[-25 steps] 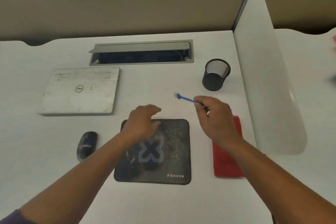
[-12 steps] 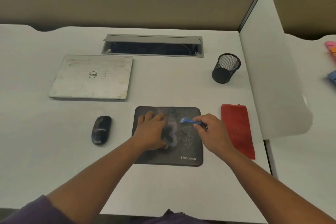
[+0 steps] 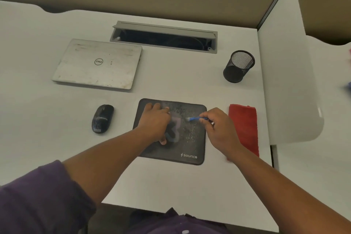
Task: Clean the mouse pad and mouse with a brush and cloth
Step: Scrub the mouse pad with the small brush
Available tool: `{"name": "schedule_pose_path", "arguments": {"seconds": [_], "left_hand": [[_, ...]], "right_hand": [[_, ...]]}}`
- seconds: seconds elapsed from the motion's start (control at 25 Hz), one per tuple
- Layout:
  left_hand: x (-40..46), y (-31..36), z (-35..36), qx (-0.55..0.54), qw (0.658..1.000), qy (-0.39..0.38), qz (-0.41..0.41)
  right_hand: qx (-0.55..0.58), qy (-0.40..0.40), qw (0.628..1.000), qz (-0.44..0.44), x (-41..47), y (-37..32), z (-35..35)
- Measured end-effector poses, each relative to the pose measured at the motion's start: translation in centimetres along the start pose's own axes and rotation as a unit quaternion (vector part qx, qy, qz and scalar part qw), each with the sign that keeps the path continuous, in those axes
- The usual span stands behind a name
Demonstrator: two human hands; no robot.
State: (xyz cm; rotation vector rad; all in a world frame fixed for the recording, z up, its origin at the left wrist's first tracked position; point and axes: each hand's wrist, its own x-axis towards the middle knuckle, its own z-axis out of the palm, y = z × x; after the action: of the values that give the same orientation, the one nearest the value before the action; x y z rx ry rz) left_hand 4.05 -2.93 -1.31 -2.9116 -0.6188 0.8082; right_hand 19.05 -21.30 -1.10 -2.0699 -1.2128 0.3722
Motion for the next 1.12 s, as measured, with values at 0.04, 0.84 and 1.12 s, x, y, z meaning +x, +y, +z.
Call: {"name": "schedule_pose_path", "arguments": {"seconds": [0.04, 0.84, 1.12], "left_hand": [[0.0, 0.2, -0.3, 0.009, 1.000, -0.003, -0.006], [0.5, 1.5, -1.4, 0.039, 0.994, -0.068, -0.073], [1.3, 1.4, -0.3, 0.019, 0.994, -0.068, -0.089]], "right_hand": [[-0.030, -0.015, 0.999, -0.030, 0.2, 0.4, -0.1], [0.107, 0.012, 0.994, 0.011, 3.0, 3.9, -0.2], [0.120, 0.029, 0.991, 0.056, 3.6, 4.4, -0.1]]}}
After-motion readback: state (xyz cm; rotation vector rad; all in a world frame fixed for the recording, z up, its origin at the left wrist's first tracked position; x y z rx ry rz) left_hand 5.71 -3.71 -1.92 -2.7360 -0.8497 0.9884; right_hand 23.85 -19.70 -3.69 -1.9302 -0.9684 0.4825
